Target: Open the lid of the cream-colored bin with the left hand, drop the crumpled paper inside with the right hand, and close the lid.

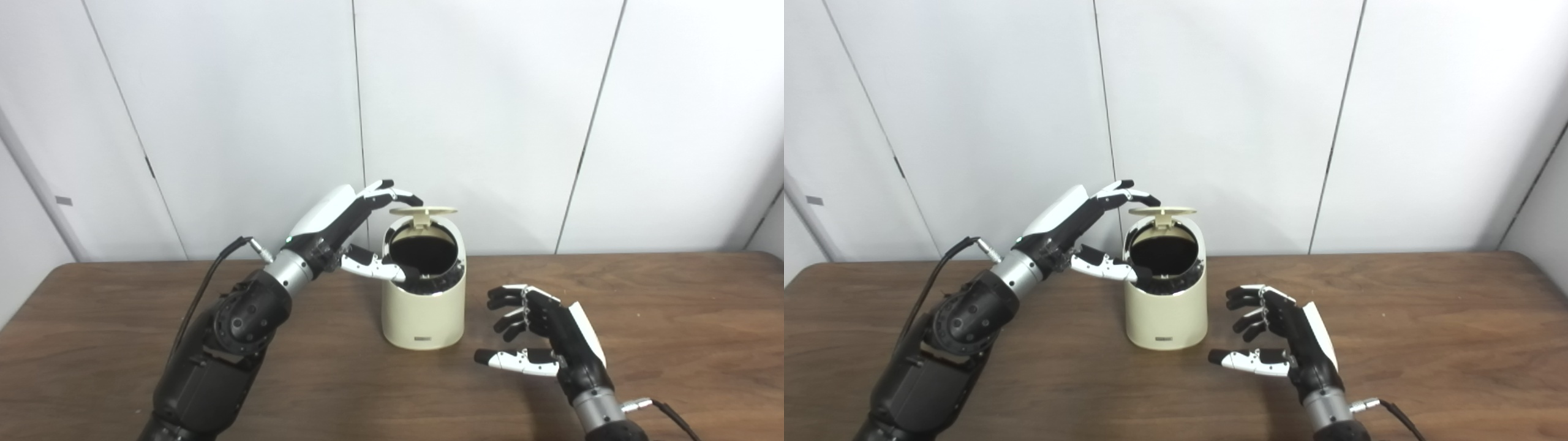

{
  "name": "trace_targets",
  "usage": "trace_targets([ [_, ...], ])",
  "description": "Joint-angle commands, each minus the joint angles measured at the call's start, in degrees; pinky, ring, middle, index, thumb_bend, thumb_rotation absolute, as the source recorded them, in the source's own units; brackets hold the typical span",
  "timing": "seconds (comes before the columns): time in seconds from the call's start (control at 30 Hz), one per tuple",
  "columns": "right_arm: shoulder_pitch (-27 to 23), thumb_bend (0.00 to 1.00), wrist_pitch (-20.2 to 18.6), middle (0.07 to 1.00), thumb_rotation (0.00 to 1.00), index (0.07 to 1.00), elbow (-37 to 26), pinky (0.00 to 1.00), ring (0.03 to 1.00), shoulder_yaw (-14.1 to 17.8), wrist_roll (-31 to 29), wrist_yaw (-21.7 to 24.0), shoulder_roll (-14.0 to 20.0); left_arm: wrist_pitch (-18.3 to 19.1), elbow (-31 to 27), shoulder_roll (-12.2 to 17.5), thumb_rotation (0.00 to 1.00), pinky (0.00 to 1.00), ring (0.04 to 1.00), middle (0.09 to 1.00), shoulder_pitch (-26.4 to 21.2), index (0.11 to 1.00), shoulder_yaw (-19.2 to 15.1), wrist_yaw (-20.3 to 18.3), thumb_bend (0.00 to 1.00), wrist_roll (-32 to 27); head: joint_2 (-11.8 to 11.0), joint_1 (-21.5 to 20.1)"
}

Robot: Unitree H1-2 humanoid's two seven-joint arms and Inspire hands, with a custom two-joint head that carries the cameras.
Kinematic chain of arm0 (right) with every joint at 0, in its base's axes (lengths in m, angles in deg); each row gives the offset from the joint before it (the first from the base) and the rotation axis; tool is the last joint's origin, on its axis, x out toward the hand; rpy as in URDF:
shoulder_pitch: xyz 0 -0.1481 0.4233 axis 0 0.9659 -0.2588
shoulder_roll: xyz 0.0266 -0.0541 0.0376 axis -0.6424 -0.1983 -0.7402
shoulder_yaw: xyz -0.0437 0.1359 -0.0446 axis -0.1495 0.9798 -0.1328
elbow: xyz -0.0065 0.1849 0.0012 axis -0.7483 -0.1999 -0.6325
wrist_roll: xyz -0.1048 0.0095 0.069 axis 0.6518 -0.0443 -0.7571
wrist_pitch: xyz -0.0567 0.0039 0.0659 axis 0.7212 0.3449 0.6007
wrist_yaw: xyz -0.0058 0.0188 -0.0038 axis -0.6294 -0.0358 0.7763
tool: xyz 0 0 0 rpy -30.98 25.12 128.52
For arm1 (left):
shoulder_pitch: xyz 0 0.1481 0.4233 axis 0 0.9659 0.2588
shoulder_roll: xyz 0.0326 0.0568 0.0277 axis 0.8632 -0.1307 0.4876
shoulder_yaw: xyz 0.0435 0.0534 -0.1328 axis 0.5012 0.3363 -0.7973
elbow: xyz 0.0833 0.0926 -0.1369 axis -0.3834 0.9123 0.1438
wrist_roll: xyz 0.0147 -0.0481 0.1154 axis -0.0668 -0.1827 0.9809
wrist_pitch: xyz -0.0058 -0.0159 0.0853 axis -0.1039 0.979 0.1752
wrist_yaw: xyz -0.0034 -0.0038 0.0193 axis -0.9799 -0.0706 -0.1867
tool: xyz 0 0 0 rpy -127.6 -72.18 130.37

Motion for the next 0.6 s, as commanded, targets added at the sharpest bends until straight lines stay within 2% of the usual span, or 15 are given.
trace_targets([
  [0.0,-1.8,0.71,2.3,0.625,0.0,0.633,-1.8,0.42,0.502,0.0,-0.2,-0.6,-0.3,-1.2,-2.4,1.0,0.26,0.89,0.976,0.859,-2.1,0.831,-0.3,0.2,0.86,0.1,0.0,0.0],
  [0.13,-1.9,0.69,2.2,0.611,0.0,0.627,-1.8,0.43,0.495,-0.1,0.5,-1.1,-0.6,-2.4,-3.0,1.6,0.25,0.86,0.968,0.849,-1.5,0.82,0.0,-1.2,0.86,-0.8,0.2,-0.1],
  [0.37,-1.9,0.7,1.5,0.603,0.0,0.625,-2.3,0.41,0.492,0.0,0.6,-1.1,-0.9,-2.2,-4.7,2.3,0.28,0.82,0.967,0.838,0.2,0.802,0.1,-2.4,0.89,-0.9,0.4,-0.2],
  [0.57,-1.8,0.7,1.6,0.621,0.0,0.625,-2.4,0.43,0.508,0.1,0.2,-0.8,-0.8,-1.4,-5.5,2.5,0.26,0.85,0.981,0.849,1.6,0.808,0.0,-3.0,0.87,-0.9,0.6,-0.2],
])
